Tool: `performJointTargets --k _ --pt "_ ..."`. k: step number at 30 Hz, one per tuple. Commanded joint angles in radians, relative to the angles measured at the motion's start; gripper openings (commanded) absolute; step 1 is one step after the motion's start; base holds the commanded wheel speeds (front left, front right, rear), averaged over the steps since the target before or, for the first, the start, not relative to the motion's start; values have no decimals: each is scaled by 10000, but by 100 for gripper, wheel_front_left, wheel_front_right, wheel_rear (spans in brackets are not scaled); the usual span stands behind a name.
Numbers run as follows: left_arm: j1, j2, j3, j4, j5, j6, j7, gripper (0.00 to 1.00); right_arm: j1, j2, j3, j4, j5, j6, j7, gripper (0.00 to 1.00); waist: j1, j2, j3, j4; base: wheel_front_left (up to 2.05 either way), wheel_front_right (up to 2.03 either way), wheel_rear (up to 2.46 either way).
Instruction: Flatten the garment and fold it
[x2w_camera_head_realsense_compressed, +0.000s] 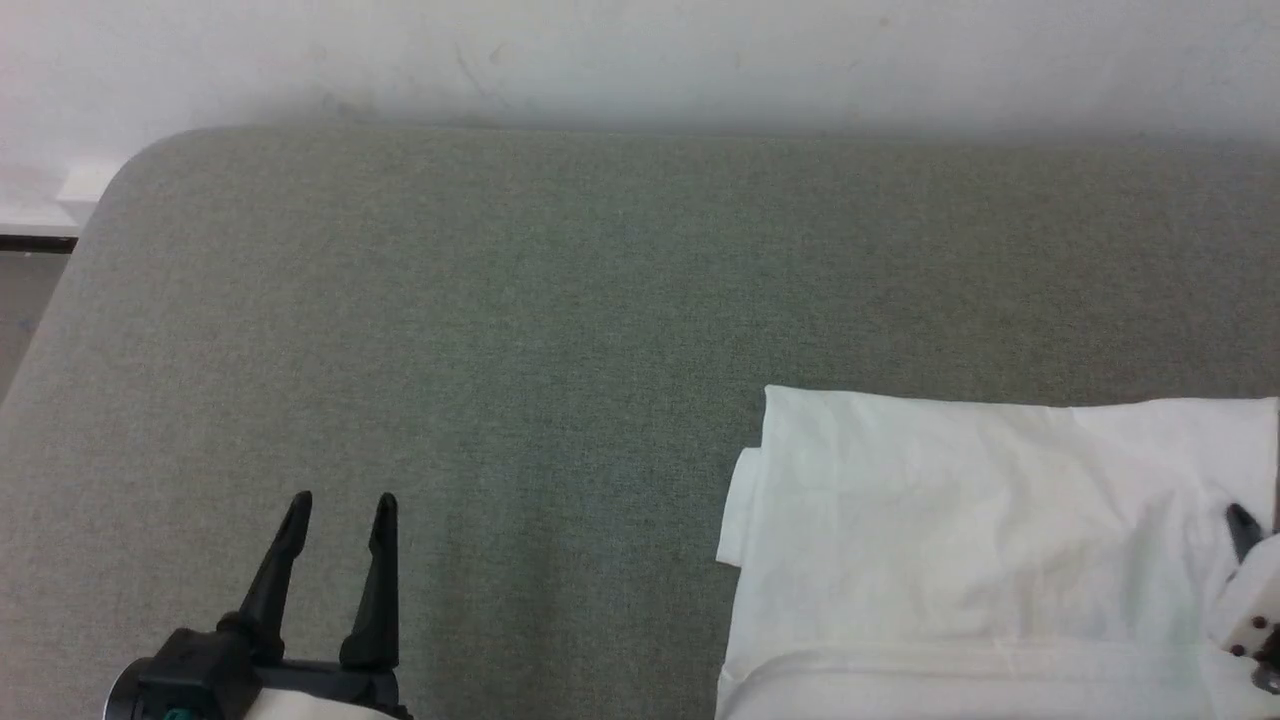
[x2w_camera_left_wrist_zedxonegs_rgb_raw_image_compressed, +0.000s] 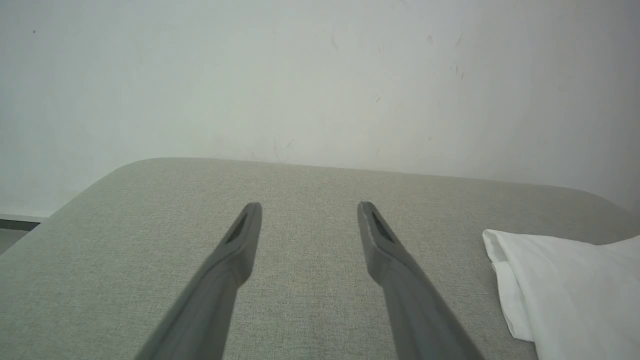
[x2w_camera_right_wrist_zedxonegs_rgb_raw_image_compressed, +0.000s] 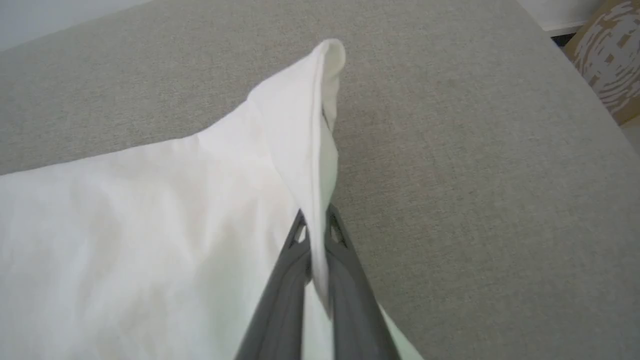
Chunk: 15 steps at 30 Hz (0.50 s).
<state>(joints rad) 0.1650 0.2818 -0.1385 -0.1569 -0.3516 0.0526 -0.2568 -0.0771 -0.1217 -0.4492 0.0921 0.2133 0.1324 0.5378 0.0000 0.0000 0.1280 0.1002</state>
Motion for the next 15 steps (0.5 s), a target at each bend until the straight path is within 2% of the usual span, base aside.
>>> performJointTargets --k 1,9,15 --pt "127 -55 -8 18 45 -29 -49 100 42 78 119 -103 113 -17 35 0 0 0 -50 -36 0 0 0" --pt "144 -238 -79 73 -33 -59 -49 100 524 577 2440 -1885 1404 -17 1243 0 0 0 -198 -143 0 0 0" --pt "34 -388 -125 169 -6 -140 -49 100 491 683 3871 -2698 1777 -17 1617 0 0 0 -173 -69 0 0 0"
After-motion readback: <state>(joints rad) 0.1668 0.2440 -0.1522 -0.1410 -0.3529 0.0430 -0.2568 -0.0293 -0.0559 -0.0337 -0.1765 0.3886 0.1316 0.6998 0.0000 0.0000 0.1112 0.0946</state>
